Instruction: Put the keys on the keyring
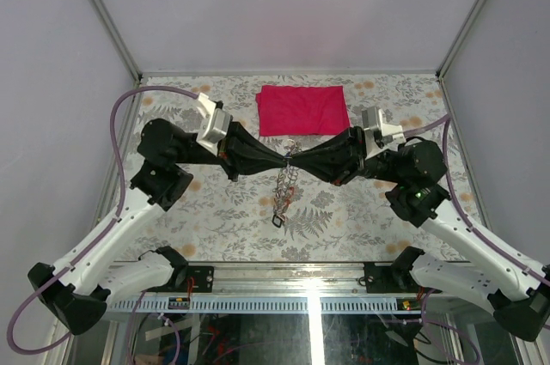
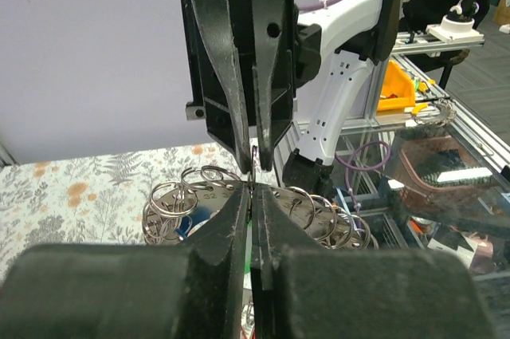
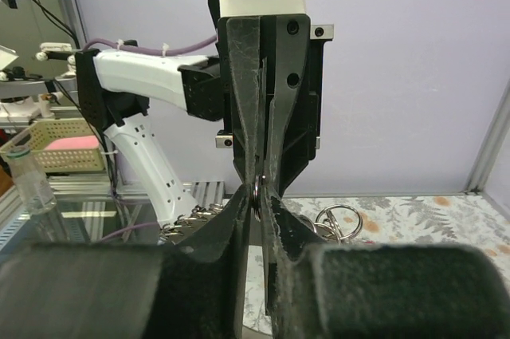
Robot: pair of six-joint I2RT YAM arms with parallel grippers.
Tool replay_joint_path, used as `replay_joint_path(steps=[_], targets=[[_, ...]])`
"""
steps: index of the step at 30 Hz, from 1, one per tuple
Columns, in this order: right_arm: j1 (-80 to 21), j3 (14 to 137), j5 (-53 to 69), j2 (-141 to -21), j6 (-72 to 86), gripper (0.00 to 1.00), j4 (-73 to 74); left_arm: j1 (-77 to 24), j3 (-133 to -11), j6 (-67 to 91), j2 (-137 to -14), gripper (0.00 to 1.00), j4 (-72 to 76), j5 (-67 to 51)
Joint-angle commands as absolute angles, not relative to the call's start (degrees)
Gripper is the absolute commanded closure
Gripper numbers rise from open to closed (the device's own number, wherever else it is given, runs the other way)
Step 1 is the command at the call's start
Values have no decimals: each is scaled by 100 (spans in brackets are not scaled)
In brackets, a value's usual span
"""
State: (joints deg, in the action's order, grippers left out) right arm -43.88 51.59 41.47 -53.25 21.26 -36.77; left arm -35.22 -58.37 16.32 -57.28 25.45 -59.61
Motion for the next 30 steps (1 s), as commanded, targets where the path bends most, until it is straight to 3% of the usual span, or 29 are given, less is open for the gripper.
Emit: replay_joint_path(steps=[1, 9, 15, 24, 30], targets=[[-4393, 5643, 3927, -4817, 1410, 82, -2910, -3550, -6486, 423, -5710, 100, 687, -6035], [-4391, 6131, 3567, -4595, 469, 69, -698, -3545, -7640, -1282, -6141, 100, -2397, -5882], [-4394, 6413, 3410, -4669, 228, 66, 301, -3630, -8338, -2013, -6487, 100, -3966, -5464], [-4393, 6649, 3573, -4915, -13, 67, 1324, -4974, -9592, -2878, -7243, 100, -6204, -2979], [-4390, 6048, 3761, -4839, 7, 66, 800, -5367, -9931, -2997, -7368, 100, -6717, -2035]])
